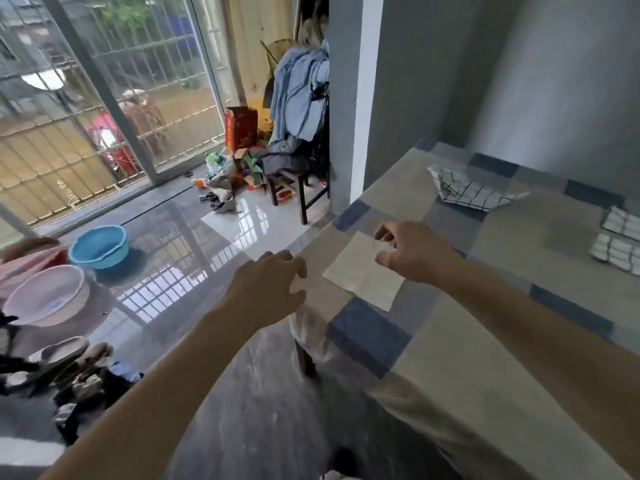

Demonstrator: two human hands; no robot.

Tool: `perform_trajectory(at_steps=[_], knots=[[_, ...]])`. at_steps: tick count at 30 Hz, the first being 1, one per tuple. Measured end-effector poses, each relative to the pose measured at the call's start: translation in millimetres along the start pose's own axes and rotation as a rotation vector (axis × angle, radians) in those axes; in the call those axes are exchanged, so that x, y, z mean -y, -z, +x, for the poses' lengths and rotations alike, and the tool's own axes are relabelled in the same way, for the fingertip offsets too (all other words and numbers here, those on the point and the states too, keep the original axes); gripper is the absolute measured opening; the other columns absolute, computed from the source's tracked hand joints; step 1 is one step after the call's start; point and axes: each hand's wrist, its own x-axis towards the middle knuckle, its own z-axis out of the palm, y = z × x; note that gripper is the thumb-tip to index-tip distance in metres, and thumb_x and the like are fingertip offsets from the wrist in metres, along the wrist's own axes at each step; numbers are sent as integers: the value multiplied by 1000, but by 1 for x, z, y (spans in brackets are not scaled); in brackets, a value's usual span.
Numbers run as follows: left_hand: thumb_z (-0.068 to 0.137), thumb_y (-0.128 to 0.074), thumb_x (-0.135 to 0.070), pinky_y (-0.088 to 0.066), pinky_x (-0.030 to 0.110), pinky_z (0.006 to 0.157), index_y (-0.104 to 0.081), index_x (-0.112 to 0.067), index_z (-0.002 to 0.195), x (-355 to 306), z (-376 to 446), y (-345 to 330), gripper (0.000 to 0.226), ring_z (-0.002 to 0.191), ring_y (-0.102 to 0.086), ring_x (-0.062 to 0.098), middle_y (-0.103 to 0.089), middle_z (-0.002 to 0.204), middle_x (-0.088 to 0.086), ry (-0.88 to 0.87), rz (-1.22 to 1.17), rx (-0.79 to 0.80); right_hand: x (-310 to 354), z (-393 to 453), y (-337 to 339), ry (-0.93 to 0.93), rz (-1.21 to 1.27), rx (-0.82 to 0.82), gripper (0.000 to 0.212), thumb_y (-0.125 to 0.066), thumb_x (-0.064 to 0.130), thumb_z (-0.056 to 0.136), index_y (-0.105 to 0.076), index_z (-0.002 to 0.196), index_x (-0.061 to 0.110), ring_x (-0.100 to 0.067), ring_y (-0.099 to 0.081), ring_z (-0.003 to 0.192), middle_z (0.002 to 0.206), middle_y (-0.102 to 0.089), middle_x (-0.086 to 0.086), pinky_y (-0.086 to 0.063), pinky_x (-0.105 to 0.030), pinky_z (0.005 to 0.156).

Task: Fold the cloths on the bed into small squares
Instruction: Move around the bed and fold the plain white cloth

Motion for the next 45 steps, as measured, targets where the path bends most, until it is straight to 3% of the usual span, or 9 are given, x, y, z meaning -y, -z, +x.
perform_trajectory(at_steps=[7, 15, 17, 20, 26, 30, 34, 39, 45], knots=[[94, -53, -42, -42, 31, 90, -56, -32, 117, 2, 98, -29, 26, 110, -53, 14, -56, 124, -11, -135, -31, 105, -45, 54, -8, -172, 13, -33, 37, -66, 27, 84, -57, 120, 17, -20, -58, 106, 117, -62, -2, -44, -28, 80], [92, -52, -42, -48, 39, 95, -56, -26, 118, -19, 199, -106, 31, 113, -55, 22, -56, 127, -3, -223, -92, 415, -91, 76, -50, -375, 104, -7, 36, -63, 23, 85, -58, 120, 14, -19, -58, 104, 119, -60, -5, -50, -37, 89], [94, -51, -43, -45, 40, 96, -47, -22, 130, -26, 214, -127, 41, 125, -47, 26, -44, 141, 1, -214, -70, 439, -97, 82, -64, -426, 115, -11, 37, -62, 24, 85, -57, 121, 16, -18, -58, 104, 120, -59, -3, -51, -36, 89], [97, -46, -48, -30, 50, 112, -26, -17, 144, -31, 228, -157, 60, 144, -20, 39, -7, 161, 11, -195, -57, 454, -105, 96, -84, -509, 115, 3, 38, -62, 25, 85, -54, 122, 18, -18, -58, 103, 122, -57, -1, -52, -36, 87], [99, -26, -54, 0, 49, 121, 11, -13, 153, -28, 242, -199, 77, 147, 16, 35, 24, 158, 16, -228, -83, 483, -110, 124, -120, -618, 113, 28, 36, -59, 25, 89, -50, 123, 19, -19, -57, 101, 123, -53, -3, -50, -33, 85], [99, -24, -55, 9, 52, 119, 24, -13, 149, -22, 253, -222, 82, 140, 34, 33, 38, 152, 15, -278, -109, 498, -112, 133, -138, -619, 92, 33, 46, -56, 22, 90, -44, 134, 18, -21, -53, 113, 138, -42, -2, -46, -32, 90], [94, -32, -62, 14, 48, 118, 18, -16, 151, -11, 277, -229, 89, 138, 37, 28, 32, 155, 12, -415, -125, 455, -120, 131, -143, -675, 96, 43, 52, -54, 20, 90, -39, 140, 17, -22, -49, 118, 143, -38, -1, -44, -34, 94], [86, -42, -72, 4, 49, 121, 8, -24, 153, -3, 306, -222, 96, 146, 23, 28, 21, 160, 6, -556, -53, 400, -132, 146, -141, -677, 98, -35, 49, -52, 17, 93, -39, 140, 18, -20, -54, 111, 142, -39, 0, -45, -30, 84], [90, -37, -66, 6, 48, 120, 25, -28, 149, 13, 293, -226, 94, 143, 30, 25, 34, 155, 3, -576, -30, 442, -142, 218, -139, -576, 45, -72, 42, -49, 24, 94, -44, 135, 17, -26, -50, 121, 137, -48, -5, -44, -42, 97]])
